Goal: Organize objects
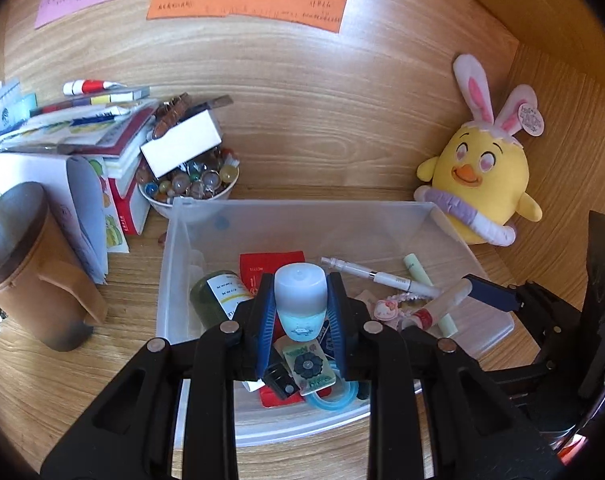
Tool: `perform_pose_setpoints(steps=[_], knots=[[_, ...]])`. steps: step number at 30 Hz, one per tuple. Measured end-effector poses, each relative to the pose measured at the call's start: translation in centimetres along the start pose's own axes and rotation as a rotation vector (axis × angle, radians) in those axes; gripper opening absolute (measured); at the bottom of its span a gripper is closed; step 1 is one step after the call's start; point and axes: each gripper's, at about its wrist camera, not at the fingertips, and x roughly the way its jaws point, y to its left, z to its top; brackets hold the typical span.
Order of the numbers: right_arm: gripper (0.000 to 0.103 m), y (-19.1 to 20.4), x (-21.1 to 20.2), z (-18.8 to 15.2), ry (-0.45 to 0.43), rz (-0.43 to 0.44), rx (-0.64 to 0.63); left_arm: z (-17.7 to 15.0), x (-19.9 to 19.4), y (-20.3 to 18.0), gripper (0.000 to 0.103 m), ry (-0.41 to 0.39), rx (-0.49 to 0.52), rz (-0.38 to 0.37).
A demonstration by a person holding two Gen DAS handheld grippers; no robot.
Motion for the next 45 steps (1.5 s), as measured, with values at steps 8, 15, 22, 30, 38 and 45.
perform_pose_setpoints(steps=[8,15,22,30,38,45], knots=[[0.085,0.1,0.4,-0.1,0.002,-0.018,-0.002,-0.5,0.6,-0.2,0.027,0.025,0.008,-0.006],[0.086,-0.2,0.0,0.1,0.024,0.008,0.011,-0.8,-1.0,-0.5,0.037,-0.007,0.026,-0.005],[0.086,-0.1,-2.1,0.2,-0.005,0.022,-0.002,-1.6,-2.8,-1.0,0.047,-0.042,0.064,0.01],[0.089,-0.5,-5.3,-0.6,-0.072,0.01,-0.005,-2.7,-5.1,-1.0,0.082,-0.1,0.085,0.034],[0.103,-1.2,-7.2,-2.0,-0.124,-0.031,-0.005,-4.0,-6.3,-0.9,0.098,-0.117,0.096,0.023],[0.103,-0.8,-8.0,-3.5,-0.113,-0.02,-0.017,-5.4,-6.5,-0.8,0.098,-0.116,0.09,0.037]])
